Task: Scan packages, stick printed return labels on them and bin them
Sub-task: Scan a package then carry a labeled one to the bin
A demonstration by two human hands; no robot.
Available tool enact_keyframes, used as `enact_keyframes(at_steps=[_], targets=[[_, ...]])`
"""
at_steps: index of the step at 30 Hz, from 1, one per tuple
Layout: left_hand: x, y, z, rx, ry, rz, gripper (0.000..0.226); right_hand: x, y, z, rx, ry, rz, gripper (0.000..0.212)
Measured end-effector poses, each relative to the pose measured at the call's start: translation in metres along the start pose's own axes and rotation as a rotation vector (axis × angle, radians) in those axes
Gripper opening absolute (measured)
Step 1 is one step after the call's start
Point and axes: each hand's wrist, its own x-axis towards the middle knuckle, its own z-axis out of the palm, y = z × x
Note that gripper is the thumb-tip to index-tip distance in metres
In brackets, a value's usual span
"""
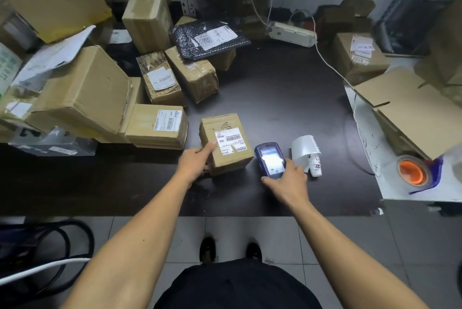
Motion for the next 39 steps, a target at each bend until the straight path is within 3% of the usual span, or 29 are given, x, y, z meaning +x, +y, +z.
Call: enact_keyframes(at_steps=[9, 17, 19, 23, 26, 30, 36, 39], targets=[[0.009, -0.005, -0.01, 0.042, -0.013, -0.031, 0.032, 0.003, -0.007, 0.047, -0.023, 0.117, 0.054, 0.081], [0.009, 0.007, -0.017, 0.162, -0.021, 0.06, 0.061, 0.005, -0.006, 0.048, -0.125, 0.126, 0.043, 0.087], [0.008, 0.017, -0.016, 0.258, 0.002, 0.133, 0.067, 0.004, -0.004, 0.045, -0.054, 0.152, 0.038, 0.083], [0.001, 0.041, -0.003, 0.571, 0.127, 0.481, 0.062, 0.0, -0.002, 0.034, 0.155, 0.336, -0.065, 0.056], [-0.003, 0.059, 0.025, 0.599, 0.047, 0.651, 0.05, 0.002, 0.003, 0.016, 0.212, 0.484, -0.093, 0.037], [-0.004, 0.079, 0.082, 0.643, -0.183, 0.74, 0.038, 0.024, 0.024, -0.015, 0.21, 0.568, -0.026, 0.03], [0.015, 0.099, 0.173, 0.672, -0.361, 0.616, 0.04, 0.067, 0.05, -0.044, 0.204, 0.473, 0.044, 0.044], [0.025, 0.103, 0.202, 0.708, -0.388, 0.531, 0.05, 0.08, 0.057, -0.053, 0.172, 0.41, -0.051, 0.045]])
